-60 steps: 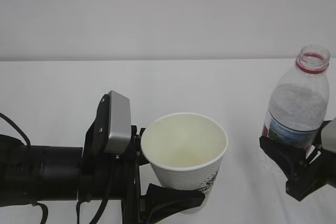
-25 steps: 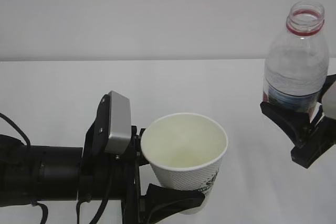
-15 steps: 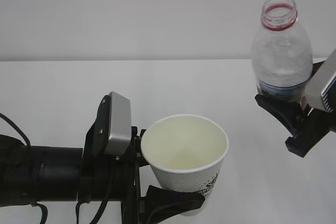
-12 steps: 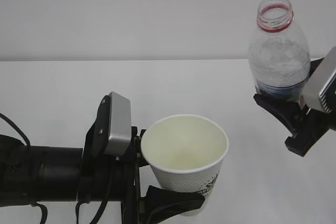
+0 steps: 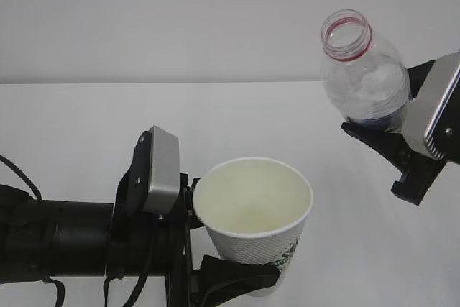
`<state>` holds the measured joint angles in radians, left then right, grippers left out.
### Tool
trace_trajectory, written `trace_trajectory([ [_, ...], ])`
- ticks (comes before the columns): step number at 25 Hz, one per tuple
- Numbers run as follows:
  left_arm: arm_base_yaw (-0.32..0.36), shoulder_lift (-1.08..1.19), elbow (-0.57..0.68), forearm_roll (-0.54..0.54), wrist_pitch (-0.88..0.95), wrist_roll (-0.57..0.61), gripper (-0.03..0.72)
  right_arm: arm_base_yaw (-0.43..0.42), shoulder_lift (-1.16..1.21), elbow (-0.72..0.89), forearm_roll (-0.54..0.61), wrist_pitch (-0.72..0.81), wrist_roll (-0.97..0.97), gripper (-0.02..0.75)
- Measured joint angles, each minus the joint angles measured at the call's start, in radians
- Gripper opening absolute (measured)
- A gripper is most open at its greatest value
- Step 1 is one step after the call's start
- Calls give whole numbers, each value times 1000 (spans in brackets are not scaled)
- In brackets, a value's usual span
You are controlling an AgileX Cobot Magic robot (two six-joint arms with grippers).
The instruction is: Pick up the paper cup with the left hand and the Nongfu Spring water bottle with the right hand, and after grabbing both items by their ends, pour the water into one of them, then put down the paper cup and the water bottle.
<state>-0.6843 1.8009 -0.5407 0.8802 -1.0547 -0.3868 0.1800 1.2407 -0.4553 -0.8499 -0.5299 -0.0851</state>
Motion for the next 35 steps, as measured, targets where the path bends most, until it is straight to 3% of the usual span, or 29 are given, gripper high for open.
trace_trajectory([
  [24, 0, 0, 0, 33, -27, 0, 552, 0, 0, -116, -160, 51, -61, 485],
  [35, 0, 0, 0, 44, -27, 22, 551, 0, 0, -121, -169, 84, -114, 485],
])
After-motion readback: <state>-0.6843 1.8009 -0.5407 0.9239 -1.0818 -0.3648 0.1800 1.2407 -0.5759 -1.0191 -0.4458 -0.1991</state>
